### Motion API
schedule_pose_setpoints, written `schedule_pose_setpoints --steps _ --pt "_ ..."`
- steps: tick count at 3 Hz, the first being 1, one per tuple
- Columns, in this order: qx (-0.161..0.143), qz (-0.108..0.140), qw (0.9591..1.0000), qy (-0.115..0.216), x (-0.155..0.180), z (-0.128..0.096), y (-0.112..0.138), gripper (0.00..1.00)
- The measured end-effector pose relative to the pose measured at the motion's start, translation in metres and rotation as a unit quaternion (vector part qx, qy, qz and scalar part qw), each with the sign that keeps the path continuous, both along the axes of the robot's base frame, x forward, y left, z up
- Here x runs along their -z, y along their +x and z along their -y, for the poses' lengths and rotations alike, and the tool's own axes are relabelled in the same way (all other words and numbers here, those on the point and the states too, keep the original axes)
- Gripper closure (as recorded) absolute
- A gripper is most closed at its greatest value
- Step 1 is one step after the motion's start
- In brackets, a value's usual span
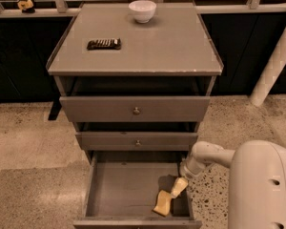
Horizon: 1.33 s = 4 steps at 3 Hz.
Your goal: Pick sponge from bottom drawer and place on counter
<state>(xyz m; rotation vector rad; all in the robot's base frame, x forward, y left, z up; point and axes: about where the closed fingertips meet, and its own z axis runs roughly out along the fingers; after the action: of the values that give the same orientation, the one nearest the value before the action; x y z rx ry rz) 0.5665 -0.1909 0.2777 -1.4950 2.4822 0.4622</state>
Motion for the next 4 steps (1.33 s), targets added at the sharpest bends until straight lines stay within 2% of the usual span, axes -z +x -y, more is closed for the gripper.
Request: schedule_pose_setpoints --steps 1,2,3,4 --pt "-0.001 -0.013 0.9998 0.016 0.018 -0.007 -0.012 0.0" --pt "-0.002 -0.037 0.9988 0.032 0.05 -0.017 -0.021 0.0" --pt "0.003 -0.048 0.9982 0.037 0.09 -0.027 -0.025 0.0" --pt "0.003 -0.048 0.9982 0.037 0.09 -0.027 -0.025 0.0"
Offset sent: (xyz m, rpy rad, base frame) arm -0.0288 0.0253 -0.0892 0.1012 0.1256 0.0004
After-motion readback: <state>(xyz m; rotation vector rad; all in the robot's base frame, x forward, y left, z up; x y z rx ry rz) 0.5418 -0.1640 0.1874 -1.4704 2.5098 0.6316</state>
